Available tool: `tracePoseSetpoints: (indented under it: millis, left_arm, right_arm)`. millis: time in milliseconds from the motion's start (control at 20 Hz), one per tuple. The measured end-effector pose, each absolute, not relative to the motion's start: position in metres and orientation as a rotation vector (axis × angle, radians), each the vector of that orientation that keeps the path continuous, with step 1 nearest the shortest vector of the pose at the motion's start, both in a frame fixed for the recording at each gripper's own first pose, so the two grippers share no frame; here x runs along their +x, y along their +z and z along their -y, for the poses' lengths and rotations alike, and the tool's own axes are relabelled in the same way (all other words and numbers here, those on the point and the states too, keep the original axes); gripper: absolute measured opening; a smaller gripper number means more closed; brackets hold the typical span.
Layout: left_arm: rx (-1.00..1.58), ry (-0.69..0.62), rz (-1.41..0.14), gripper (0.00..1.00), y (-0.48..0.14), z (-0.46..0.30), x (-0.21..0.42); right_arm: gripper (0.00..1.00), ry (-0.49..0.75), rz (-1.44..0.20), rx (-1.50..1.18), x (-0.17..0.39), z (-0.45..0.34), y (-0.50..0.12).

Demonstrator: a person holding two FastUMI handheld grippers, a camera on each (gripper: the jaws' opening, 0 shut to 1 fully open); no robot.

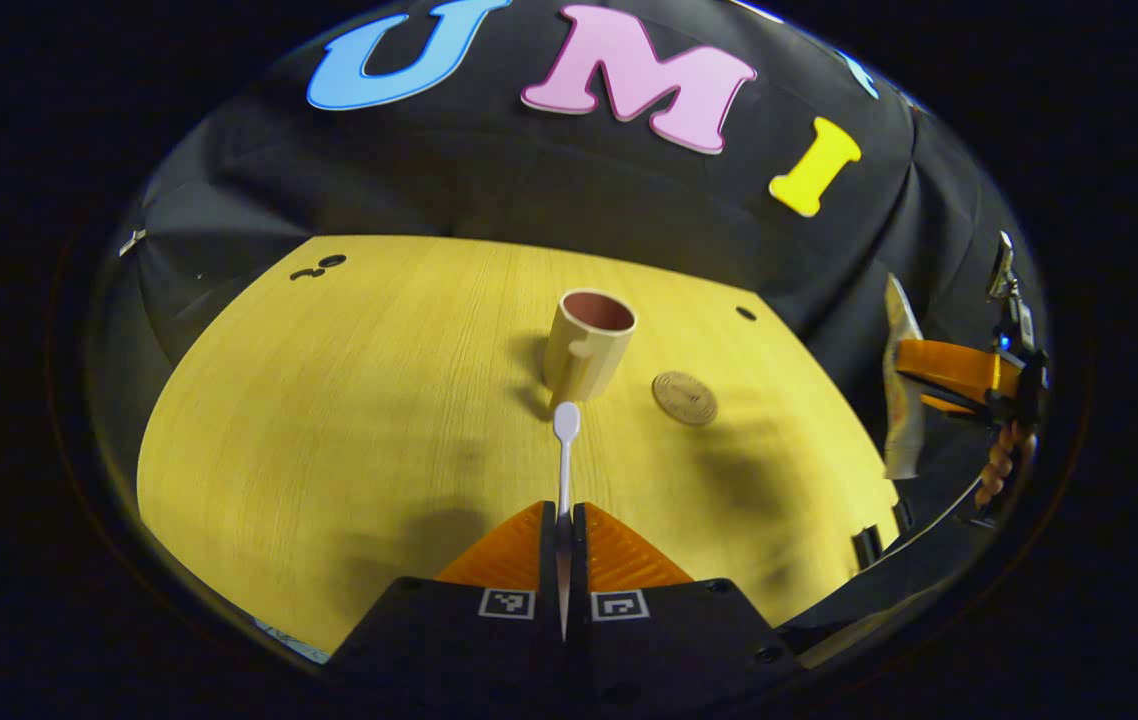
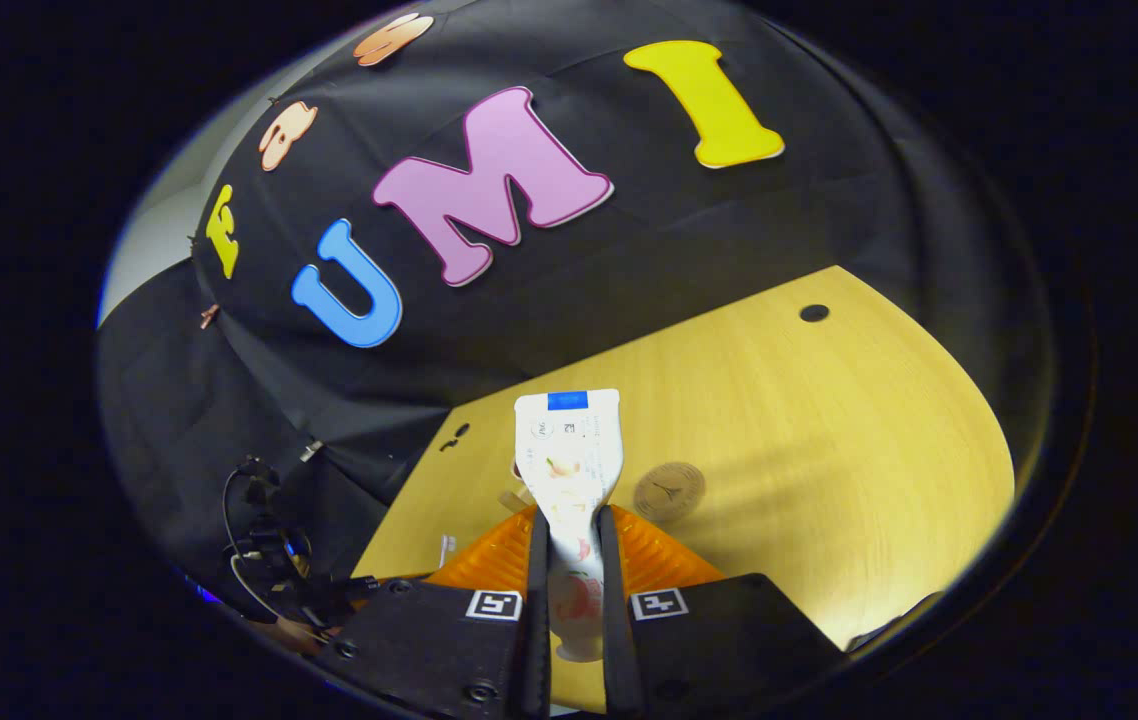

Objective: Put the toothbrush and toothpaste on the desktop into the cup, then pick up the cup and place it on the coaster on the desktop.

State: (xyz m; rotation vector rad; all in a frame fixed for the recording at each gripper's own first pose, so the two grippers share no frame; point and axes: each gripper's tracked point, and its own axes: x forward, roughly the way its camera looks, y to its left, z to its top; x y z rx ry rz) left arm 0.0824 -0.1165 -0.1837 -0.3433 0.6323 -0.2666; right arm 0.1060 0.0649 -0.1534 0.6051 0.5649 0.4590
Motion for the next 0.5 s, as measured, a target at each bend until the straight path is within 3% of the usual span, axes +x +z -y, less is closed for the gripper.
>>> tracePoseSetpoints:
  millis: [500]
  left_arm:
    - [-0.385,-0.185,-0.513,0.06,-0.106,0.104,0.058]
  right_arm:
    - [0.24,0.638,-0.421,0.637,0.231,-0.168,-0.121]
